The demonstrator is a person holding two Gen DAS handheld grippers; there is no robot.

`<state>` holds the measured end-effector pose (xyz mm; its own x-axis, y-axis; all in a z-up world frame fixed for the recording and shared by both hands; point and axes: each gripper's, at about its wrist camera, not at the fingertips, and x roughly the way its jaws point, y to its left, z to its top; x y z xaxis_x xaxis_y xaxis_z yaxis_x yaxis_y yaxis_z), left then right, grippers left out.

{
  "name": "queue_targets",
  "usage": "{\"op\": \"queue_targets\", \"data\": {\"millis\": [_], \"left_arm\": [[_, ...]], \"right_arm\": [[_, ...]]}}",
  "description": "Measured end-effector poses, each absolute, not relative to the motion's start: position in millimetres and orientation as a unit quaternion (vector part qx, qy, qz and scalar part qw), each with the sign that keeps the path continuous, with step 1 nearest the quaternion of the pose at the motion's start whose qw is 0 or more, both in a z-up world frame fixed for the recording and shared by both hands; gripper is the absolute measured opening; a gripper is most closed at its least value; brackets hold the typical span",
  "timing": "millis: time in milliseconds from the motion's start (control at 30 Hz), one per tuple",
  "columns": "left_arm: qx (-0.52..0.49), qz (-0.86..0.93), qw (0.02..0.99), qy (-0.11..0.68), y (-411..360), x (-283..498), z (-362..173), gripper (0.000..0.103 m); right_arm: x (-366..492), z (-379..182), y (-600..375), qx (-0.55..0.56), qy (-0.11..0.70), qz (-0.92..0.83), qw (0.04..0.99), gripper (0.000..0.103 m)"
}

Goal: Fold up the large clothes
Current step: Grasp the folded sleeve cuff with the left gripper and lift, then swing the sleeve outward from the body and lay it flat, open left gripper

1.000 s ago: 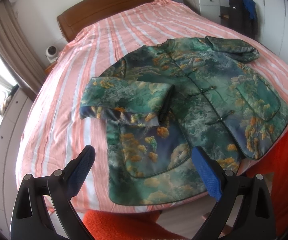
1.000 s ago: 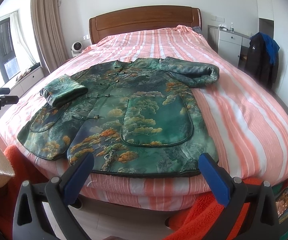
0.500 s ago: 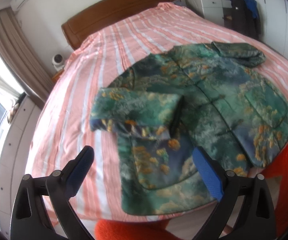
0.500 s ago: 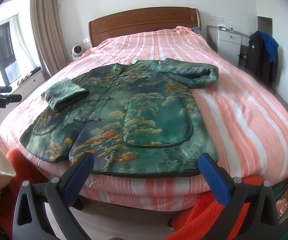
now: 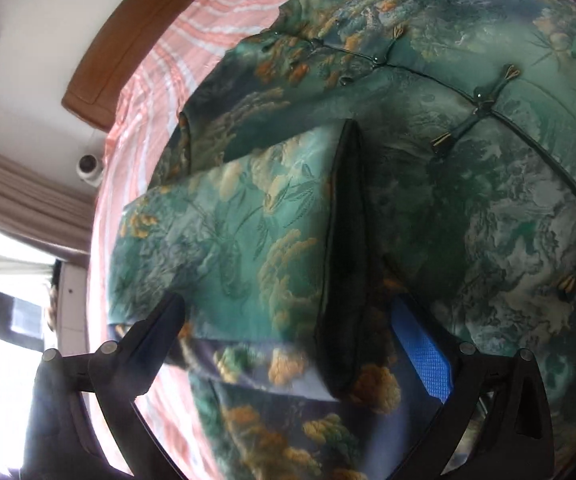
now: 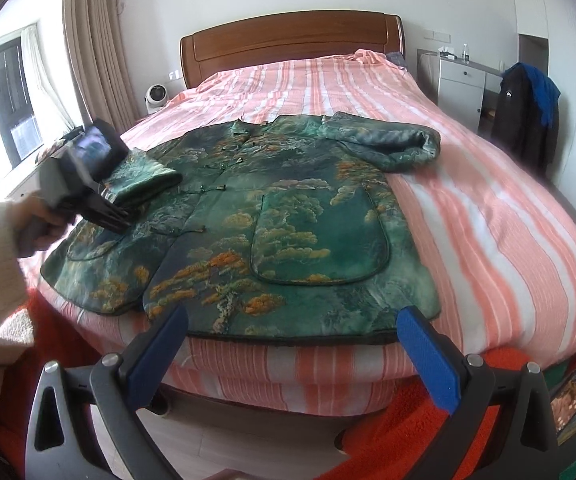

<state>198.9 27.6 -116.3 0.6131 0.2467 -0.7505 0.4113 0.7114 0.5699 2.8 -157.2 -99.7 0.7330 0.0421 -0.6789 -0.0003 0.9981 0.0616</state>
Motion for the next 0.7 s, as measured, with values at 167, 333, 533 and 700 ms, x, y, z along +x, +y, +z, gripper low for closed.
{"op": "queue_targets", "data": {"millis": [167,333,533,700], "left_arm": [[0.266,-0.073,0.845,0.458,62,204,-85,0.012],[0.132,-0.023,0.895,0.426,155,206,-14,0.012],[-0.086,0.164,0.891,0.415,343,209,3,0.012],[-0.236,0.296,0.815,0.44,475,195,-57,0.012]], "right_arm": [[1,-108,-162,0.035,0.374,0.011,0.927,0.103],[7,-109,-158,0.032,0.374,0.022,0.927,0.103],[11,-112,-148,0.016,0.376,0.032,0.926,0.103],[15,-115,-141,0.01,0.384,0.04,0.922,0.103]]}}
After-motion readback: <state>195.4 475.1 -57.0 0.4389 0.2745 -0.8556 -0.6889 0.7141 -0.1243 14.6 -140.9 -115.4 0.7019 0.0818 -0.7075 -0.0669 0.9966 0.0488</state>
